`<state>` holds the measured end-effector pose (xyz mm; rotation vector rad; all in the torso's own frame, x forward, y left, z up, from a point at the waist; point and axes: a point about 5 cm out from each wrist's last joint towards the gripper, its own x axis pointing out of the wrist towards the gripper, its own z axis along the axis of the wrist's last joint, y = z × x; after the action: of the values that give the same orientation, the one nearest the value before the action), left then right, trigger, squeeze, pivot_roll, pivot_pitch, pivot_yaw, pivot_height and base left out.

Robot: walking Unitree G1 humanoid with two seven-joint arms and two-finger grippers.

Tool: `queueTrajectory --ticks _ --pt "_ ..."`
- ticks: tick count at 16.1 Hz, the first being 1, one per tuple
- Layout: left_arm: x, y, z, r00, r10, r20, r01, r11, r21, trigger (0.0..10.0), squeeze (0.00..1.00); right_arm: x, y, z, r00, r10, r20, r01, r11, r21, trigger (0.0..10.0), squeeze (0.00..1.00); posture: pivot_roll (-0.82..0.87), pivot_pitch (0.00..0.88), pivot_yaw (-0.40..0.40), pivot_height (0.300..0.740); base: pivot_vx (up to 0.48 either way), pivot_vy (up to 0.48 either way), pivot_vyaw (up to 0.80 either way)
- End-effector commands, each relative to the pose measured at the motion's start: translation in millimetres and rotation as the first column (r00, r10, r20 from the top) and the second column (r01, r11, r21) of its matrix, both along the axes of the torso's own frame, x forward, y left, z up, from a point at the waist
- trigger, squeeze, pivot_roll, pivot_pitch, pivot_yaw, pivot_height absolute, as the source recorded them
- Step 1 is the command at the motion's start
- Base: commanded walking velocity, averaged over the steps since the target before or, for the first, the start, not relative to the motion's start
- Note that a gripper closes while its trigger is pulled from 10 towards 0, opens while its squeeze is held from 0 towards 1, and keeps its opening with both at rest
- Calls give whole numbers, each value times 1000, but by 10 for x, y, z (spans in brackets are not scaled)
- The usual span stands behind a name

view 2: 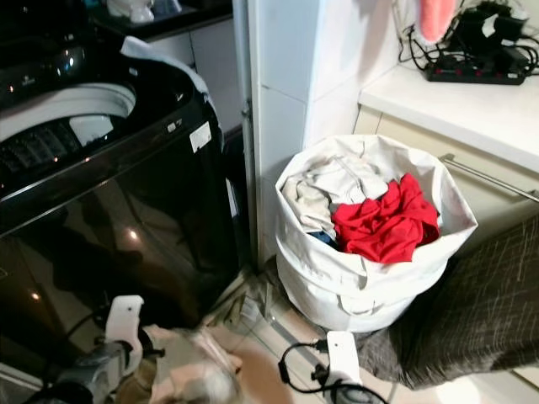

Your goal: Clothes washing

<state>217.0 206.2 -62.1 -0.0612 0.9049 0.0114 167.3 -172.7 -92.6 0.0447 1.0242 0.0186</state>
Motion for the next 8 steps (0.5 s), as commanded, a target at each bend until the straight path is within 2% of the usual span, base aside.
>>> queueTrajectory --ticks 1,2,3,5,8 --pt "48 -6 34 1000 -12 27 12 1000 -8 10000 0 67 -15 33 1000 6 24 -6 1000 -3 10000 0 0 0 14 740 0 0 0" --pt "-17 -77 -19 998 -60 -8 60 998 -6 10000 0 73 -11 35 999 21 24 -21 1000 -3 10000 0 5 0 8 740 0 0 0" --pt "-33 -89 -31 998 -66 -13 66 998 -2 10000 0 92 1 44 999 24 29 -24 1000 1 10000 0 5 0 8 740 0 0 0" --pt "-31 -84 -28 999 -40 0 40 999 -9 10000 0 144 31 68 999 30 45 -31 999 13 10000 0 7 0 4 740 0 0 0" --pt "-41 -130 -38 997 -82 -2 81 996 -25 10000 0 165 46 76 998 45 39 -45 999 11 10000 0 13 0 -1 740 0 0 0"
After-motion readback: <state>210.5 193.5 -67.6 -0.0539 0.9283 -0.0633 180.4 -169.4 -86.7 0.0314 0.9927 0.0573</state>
